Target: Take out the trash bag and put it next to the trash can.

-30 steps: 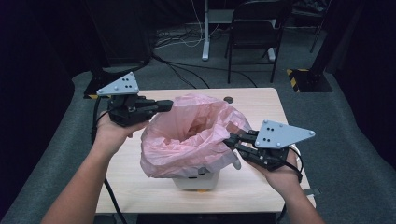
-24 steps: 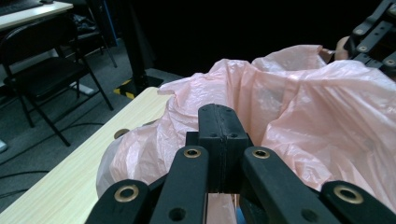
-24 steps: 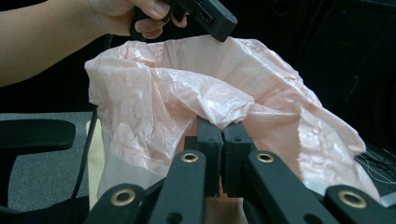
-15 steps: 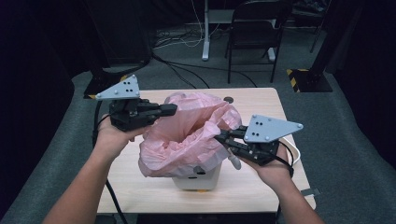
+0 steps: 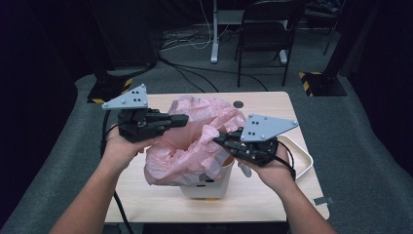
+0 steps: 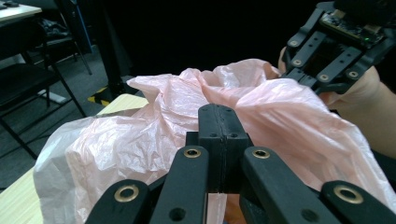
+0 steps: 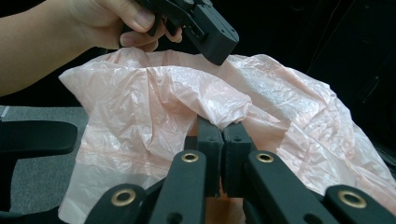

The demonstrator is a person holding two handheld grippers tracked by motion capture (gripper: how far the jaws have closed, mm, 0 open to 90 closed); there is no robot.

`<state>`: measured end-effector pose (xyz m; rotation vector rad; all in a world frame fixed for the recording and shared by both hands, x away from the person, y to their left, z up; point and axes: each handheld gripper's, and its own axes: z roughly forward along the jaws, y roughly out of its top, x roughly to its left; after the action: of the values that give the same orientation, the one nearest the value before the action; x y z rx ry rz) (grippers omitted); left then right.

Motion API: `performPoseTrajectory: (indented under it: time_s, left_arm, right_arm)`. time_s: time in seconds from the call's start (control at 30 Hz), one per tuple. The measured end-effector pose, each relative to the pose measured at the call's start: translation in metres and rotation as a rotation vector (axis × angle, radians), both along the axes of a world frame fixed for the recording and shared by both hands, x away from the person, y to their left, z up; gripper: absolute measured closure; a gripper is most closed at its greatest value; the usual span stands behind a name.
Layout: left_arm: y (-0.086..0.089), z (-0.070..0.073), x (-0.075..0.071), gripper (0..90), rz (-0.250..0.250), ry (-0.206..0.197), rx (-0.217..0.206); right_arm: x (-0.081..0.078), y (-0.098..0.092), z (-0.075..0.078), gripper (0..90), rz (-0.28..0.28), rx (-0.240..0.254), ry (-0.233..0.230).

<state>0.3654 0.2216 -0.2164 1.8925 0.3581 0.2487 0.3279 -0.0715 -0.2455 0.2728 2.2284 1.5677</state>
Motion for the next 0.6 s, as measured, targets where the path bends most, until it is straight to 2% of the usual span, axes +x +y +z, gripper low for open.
performPoseTrajectory:
  time_s: [0.6]
  left_arm:
    - [0.0, -0.007, 0.0, 90.0, -0.023, 0.028, -0.013]
  right_arm:
    - [0.021, 0.019, -0.002, 88.3, 0.007, -0.045, 0.034]
